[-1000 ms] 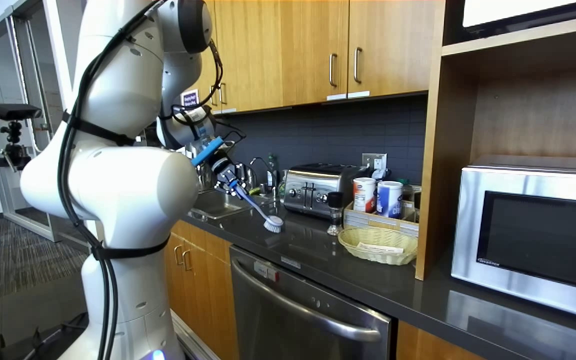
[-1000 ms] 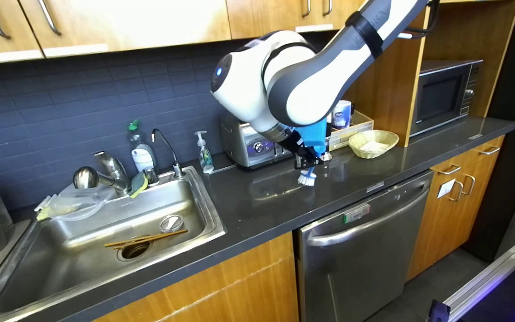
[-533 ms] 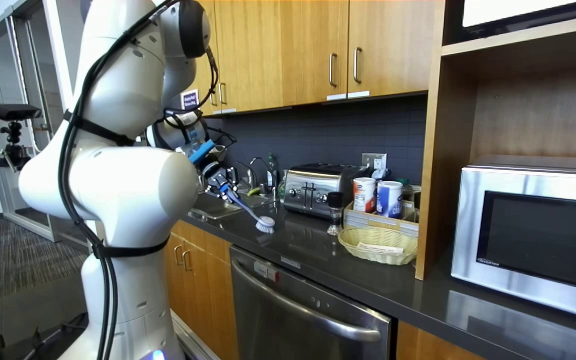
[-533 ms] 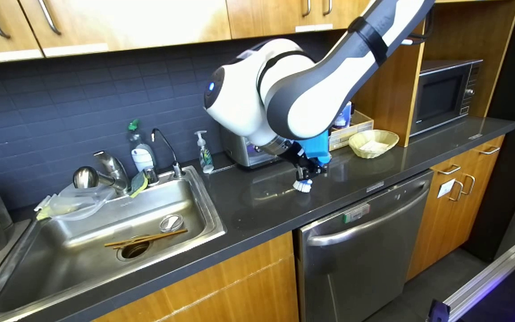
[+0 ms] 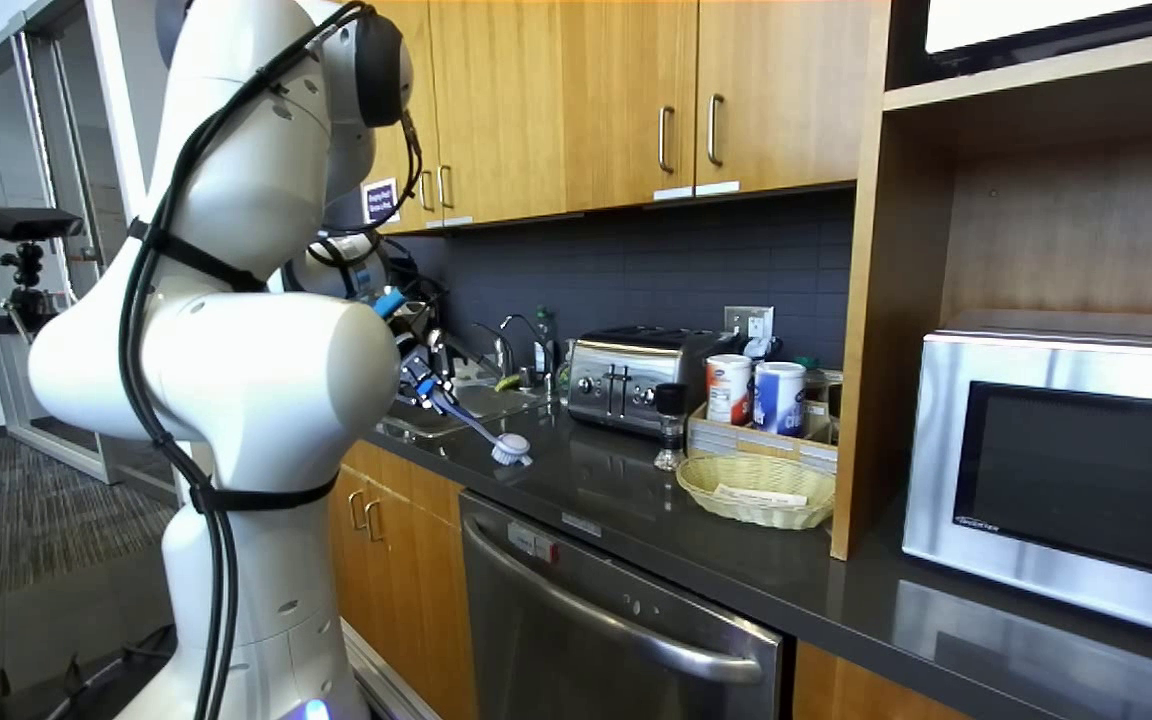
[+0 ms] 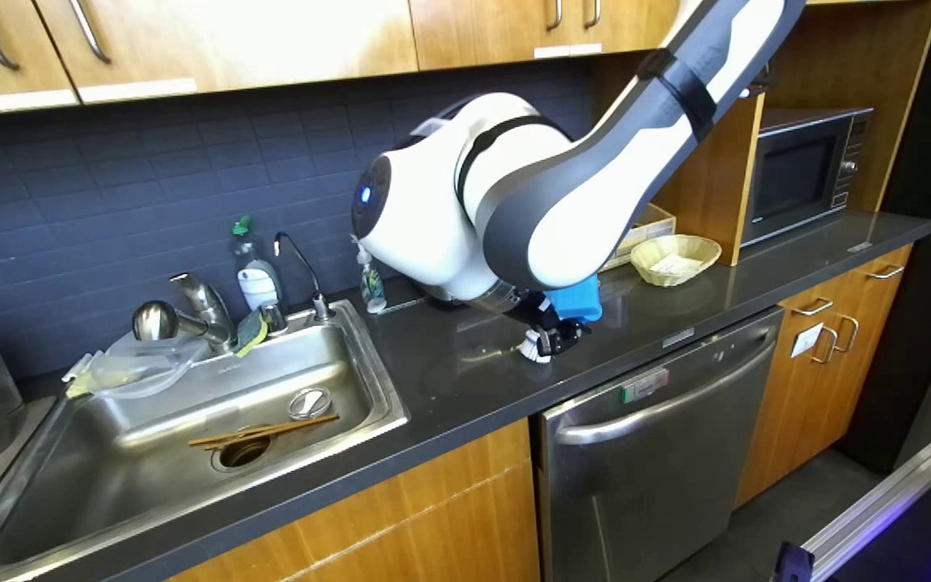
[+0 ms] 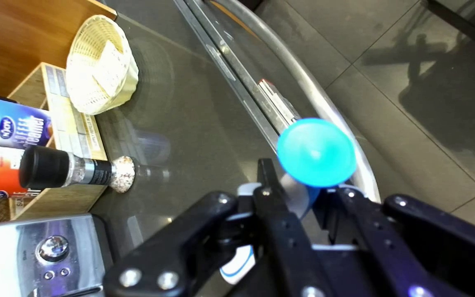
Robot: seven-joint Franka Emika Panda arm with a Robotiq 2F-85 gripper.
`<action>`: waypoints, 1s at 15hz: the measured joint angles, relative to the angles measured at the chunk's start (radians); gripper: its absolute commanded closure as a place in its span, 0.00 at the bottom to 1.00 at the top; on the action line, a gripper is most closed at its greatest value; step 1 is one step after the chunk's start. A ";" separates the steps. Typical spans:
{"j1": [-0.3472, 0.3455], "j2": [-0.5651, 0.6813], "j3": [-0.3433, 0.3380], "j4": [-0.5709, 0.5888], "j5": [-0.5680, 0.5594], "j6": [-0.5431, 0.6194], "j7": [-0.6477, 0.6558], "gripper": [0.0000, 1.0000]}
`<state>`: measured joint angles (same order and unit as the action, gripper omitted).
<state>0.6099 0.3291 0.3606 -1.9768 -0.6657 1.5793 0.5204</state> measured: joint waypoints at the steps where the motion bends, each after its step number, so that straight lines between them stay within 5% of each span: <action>1: 0.004 0.003 0.000 0.000 0.000 -0.004 0.002 0.94; 15: 0.059 0.012 0.001 0.000 0.033 -0.048 0.013 0.94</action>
<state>0.6692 0.3411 0.3615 -1.9769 -0.6325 1.5310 0.5331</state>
